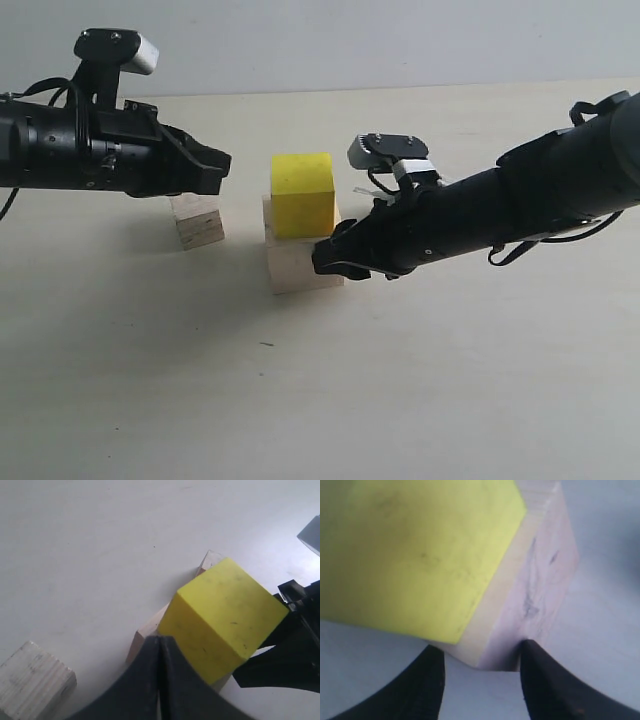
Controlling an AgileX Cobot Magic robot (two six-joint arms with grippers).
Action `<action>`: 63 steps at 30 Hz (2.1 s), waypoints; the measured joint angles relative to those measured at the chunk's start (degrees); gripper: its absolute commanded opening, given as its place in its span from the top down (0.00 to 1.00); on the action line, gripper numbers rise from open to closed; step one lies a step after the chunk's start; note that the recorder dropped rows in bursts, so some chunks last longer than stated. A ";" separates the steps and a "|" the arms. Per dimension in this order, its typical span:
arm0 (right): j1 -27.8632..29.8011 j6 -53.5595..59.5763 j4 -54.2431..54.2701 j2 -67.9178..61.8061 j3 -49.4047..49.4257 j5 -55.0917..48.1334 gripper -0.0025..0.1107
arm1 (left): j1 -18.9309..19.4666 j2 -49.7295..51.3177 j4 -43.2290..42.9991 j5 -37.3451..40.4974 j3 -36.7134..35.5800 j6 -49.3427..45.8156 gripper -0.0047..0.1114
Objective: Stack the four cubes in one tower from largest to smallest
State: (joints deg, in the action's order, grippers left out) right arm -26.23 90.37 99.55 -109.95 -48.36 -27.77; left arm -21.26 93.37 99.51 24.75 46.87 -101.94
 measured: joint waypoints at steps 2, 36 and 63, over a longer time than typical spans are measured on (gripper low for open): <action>0.00 0.00 0.00 0.00 0.00 0.00 0.57 | 0.00 0.00 0.00 0.00 0.00 0.26 0.96; 0.00 -49.46 -45.80 14.32 -0.41 1.58 0.57 | -9.21 -4.71 0.00 -4.39 -16.29 3.12 0.96; 0.00 -64.66 -59.78 22.82 -0.41 -2.33 0.57 | -9.30 8.89 0.00 -1.52 -4.49 3.47 0.62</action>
State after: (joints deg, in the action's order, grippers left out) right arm -26.23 25.71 39.77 -87.13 -48.76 -30.10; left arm -30.55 102.26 99.51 23.23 42.38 -98.47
